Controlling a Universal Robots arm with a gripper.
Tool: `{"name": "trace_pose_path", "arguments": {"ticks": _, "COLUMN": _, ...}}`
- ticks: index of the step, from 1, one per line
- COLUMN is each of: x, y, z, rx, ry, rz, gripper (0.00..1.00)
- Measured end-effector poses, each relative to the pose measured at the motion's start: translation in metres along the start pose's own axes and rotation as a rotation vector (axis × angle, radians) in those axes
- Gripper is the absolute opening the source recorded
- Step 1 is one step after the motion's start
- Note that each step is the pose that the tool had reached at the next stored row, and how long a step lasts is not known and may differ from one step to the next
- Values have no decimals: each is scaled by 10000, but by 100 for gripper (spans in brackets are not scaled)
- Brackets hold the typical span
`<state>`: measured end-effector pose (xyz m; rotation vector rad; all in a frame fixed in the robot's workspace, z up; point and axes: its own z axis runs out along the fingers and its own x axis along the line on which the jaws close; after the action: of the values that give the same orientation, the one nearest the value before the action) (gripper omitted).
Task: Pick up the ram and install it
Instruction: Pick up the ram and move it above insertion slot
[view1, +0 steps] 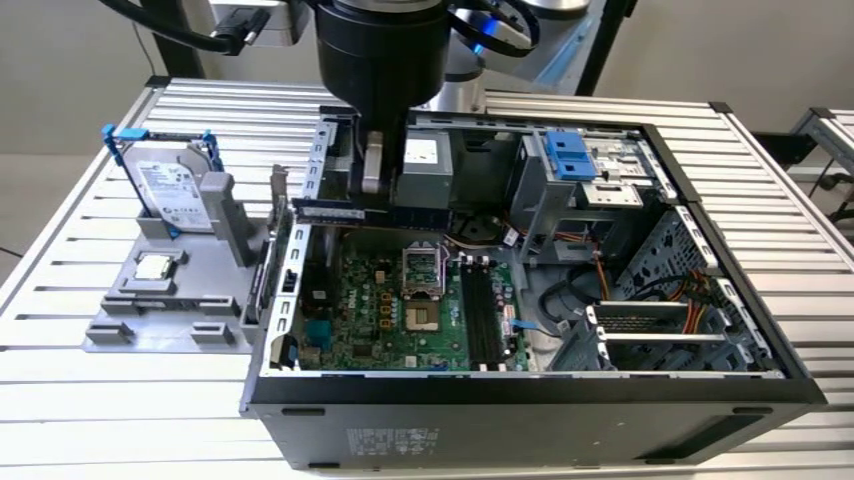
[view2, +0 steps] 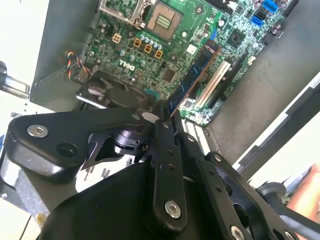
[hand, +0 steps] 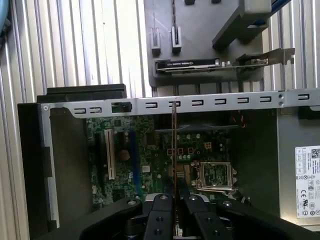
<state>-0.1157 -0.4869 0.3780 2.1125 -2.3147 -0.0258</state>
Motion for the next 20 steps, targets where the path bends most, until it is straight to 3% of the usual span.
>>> {"name": "trace_pose_path", "arguments": {"ticks": 10, "x": -40, "y": -188, "z": -3, "rx": -1, "ry": 0, "rz": 0, "gripper": 0}}
{"name": "trace_pose_path", "arguments": {"ticks": 20, "x": -70, "y": -426, "z": -7, "rx": -13, "ry": 1, "rz": 1, "gripper": 0}}
